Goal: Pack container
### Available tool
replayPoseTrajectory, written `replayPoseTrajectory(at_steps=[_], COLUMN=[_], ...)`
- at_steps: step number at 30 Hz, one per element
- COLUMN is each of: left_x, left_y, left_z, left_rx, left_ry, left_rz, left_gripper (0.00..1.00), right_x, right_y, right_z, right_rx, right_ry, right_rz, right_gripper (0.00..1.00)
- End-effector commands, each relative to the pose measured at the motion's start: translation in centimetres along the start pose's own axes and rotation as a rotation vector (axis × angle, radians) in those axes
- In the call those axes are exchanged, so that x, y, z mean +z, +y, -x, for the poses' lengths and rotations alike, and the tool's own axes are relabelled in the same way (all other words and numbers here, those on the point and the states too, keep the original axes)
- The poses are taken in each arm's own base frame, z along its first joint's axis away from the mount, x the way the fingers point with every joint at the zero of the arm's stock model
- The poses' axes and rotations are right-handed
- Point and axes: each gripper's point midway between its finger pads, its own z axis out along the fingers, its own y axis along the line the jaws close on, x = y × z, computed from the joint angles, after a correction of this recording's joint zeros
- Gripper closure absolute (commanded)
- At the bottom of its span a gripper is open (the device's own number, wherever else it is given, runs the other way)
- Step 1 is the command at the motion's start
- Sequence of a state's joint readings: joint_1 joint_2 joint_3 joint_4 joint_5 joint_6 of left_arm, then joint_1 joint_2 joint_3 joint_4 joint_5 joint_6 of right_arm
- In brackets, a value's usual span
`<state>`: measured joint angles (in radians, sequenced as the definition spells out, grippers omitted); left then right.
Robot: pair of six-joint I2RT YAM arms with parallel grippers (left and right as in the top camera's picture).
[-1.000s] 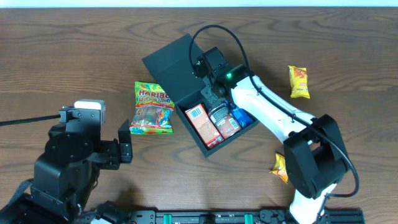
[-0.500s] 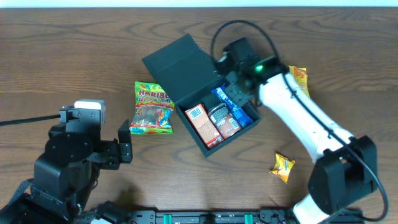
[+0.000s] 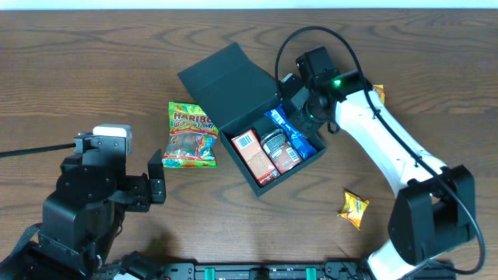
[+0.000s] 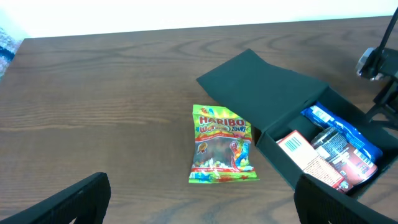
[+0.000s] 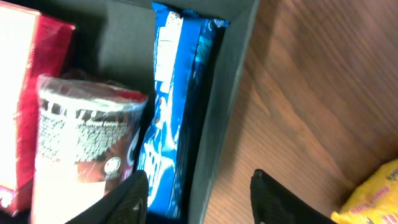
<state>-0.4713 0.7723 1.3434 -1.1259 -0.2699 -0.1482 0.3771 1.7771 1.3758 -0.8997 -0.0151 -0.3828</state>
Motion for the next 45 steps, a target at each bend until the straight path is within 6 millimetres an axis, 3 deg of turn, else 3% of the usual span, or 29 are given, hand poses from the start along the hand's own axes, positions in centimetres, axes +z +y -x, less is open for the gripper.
replayPoseTrajectory(at_steps=[1,11,12,14,15,21,26,45], left_x=[-0.3,-0.3,-0.3,-0.3,-0.3,-0.3,-0.3,-0.3], left_y=[0.5,0.5,0.5,0.5,0.5,0.5,0.5,0.5], left_z=[0.4,0.4,0.4,0.4,0.4,0.4,0.4,0.4], left_rx=[0.010,0.010,0.010,0.010,0.010,0.010,0.010,0.010], left_ry=[-0.016,-0.016,-0.016,-0.016,-0.016,-0.016,-0.016,-0.016], left_rz=[0.020,0.020,0.020,0.020,0.020,0.020,0.020,0.020], left_gripper=[0.05,0.05,0.05,0.05,0.05,0.05,0.05,0.05], right_x=[1.3,3.9,4.2,4.4,4.4,4.4,4.4,4.2], right_y=[0.4,0.4,0.4,0.2,0.0,-0.2,-0.3,-2.8], right_z=[-0.5,-2.5,-2.9,-3.0,-2.9,-2.5,-2.5,-4.2], right_rx=[0.017,0.052,0.056,0.092,0.117,0.183,0.339,0.756], right_ry=[0.003,0.014,0.021,0.019,0.010,-0.005,-0.005,0.021], right_rz=[0.017,0.016,0.018,0.015,0.011,0.005,0.004,-0.172], right_gripper=[0.47,0.48,0.50,0.72,0.78,0.87,0.98,0.98])
